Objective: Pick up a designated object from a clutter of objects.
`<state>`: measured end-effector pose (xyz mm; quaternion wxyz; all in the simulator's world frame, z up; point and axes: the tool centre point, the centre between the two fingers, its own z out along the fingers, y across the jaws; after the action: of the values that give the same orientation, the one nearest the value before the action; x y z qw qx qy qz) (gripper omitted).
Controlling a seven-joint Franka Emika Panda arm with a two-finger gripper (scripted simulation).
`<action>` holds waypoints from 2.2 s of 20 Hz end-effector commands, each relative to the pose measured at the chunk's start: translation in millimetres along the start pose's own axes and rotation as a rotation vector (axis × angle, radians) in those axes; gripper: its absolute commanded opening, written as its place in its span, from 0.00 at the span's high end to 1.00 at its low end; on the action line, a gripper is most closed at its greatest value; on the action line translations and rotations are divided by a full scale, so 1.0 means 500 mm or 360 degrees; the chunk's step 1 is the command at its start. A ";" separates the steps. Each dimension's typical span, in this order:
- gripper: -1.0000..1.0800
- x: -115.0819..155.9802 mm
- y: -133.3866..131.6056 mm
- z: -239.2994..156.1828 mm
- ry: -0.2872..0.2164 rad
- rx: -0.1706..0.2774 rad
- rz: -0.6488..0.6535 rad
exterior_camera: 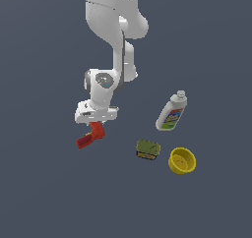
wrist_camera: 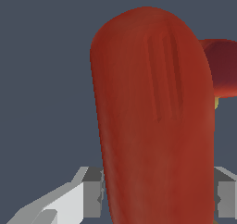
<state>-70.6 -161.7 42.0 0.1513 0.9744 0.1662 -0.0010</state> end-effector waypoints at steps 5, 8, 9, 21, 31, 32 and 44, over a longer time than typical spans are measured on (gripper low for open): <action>1.00 0.004 -0.030 -0.068 0.0003 0.0000 -0.0002; 1.00 0.005 -0.049 -0.112 0.0003 0.0000 -0.0003; 1.00 0.006 -0.056 -0.127 0.0003 0.0000 -0.0003; 1.00 0.015 -0.148 -0.341 0.0002 0.0001 -0.0006; 1.00 0.026 -0.227 -0.525 0.0002 0.0005 -0.0008; 1.00 0.027 -0.235 -0.544 0.0002 0.0005 -0.0008; 1.00 0.045 -0.324 -0.756 0.0003 0.0005 -0.0007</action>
<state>-119.0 94.5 342.5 0.1499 0.9741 0.1690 -0.0023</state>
